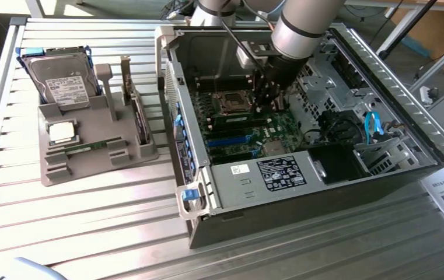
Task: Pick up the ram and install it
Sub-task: 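Insert the ram into the slot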
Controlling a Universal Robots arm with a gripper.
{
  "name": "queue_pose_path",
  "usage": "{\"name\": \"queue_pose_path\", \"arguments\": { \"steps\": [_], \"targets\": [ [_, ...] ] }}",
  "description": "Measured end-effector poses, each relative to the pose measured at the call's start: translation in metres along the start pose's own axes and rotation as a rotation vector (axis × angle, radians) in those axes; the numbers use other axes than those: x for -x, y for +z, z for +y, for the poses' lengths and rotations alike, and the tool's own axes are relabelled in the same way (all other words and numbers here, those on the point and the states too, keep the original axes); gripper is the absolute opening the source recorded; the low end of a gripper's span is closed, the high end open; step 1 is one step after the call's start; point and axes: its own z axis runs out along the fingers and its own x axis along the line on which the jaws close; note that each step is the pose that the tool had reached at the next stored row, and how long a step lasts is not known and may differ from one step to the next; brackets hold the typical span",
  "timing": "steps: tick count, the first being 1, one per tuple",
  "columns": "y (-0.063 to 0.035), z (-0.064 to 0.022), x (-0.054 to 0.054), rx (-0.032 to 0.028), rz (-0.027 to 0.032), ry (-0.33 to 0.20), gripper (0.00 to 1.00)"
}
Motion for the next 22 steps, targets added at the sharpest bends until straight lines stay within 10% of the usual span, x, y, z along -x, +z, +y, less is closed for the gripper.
{"name": "queue_pose_path", "arguments": {
  "steps": [22],
  "targets": [
    [0.0029, 0.0021, -0.0001, 0.0023, -0.0001, 0.003, 0.12]
  ]
}}
